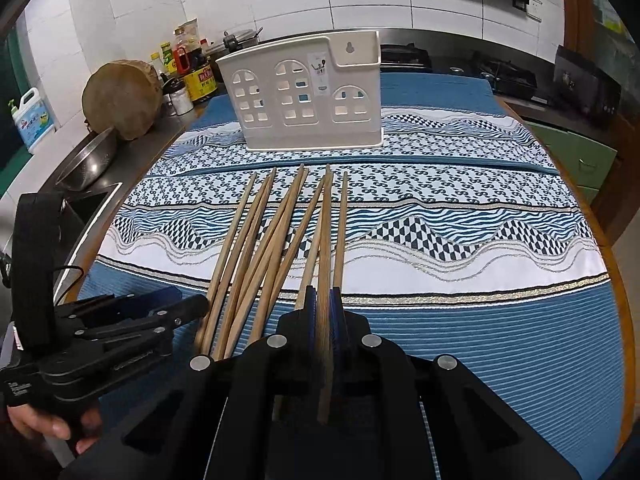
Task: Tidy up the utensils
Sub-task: 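Lower the right gripper onto the pile and close on one chopstick, then lower the left gripper onto the pile and close on one chopstick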
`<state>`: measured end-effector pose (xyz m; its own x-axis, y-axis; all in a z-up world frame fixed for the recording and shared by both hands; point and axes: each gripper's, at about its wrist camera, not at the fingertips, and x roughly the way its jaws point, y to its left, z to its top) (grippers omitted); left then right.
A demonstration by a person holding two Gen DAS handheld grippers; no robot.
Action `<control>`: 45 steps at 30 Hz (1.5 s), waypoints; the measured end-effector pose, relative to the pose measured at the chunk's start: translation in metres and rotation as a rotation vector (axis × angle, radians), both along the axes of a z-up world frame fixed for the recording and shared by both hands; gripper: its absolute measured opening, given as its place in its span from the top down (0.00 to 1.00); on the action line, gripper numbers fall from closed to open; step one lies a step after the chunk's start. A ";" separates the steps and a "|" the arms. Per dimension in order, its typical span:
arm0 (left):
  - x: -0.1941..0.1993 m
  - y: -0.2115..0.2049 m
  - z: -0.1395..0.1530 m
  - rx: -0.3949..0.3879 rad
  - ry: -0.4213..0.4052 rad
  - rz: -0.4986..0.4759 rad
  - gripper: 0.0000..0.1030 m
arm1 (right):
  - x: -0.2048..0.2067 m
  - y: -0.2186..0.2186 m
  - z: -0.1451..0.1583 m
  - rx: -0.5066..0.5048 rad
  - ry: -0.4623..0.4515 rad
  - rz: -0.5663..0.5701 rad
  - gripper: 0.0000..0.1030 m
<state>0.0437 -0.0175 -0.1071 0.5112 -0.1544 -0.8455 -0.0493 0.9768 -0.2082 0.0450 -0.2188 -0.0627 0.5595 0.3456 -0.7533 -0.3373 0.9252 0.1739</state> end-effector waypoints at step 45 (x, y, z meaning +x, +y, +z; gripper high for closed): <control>-0.005 -0.018 -0.002 0.126 -0.062 0.116 0.87 | -0.001 -0.020 0.002 0.005 -0.010 0.020 0.93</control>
<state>0.0384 -0.0359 -0.1095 0.5714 0.0134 -0.8206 -0.1539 0.9839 -0.0911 0.0440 -0.2385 -0.0610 0.5602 0.3608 -0.7457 -0.3576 0.9173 0.1752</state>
